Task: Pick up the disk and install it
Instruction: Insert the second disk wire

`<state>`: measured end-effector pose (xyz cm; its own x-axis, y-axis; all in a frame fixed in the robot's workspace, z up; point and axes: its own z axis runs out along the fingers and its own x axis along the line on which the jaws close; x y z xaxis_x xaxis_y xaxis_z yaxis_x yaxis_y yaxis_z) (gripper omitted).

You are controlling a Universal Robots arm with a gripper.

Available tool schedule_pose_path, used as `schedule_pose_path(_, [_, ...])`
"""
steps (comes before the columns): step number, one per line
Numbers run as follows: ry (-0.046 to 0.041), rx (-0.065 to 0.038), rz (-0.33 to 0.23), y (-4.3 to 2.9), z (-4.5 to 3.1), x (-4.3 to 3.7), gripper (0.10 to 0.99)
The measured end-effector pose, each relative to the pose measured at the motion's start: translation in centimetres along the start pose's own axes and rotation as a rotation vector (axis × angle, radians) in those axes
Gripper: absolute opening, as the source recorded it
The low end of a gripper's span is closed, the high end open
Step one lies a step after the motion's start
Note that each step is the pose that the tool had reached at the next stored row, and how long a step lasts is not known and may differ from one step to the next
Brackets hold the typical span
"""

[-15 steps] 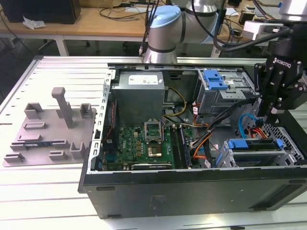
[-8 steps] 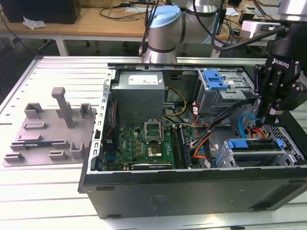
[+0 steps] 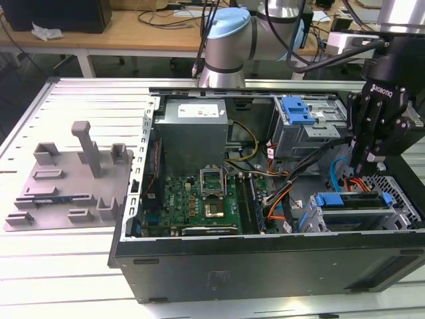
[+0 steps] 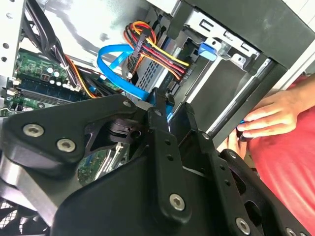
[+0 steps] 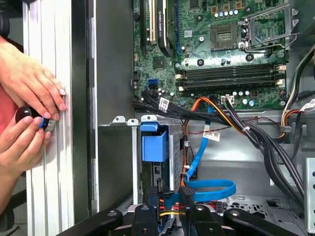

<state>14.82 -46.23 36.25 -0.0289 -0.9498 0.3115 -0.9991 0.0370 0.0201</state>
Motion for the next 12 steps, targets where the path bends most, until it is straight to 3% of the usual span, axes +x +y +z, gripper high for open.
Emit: schedule_pose_path(12, [-0.0086, -0.001, 0.002, -0.02, -0.06, 0.65, 0.318])
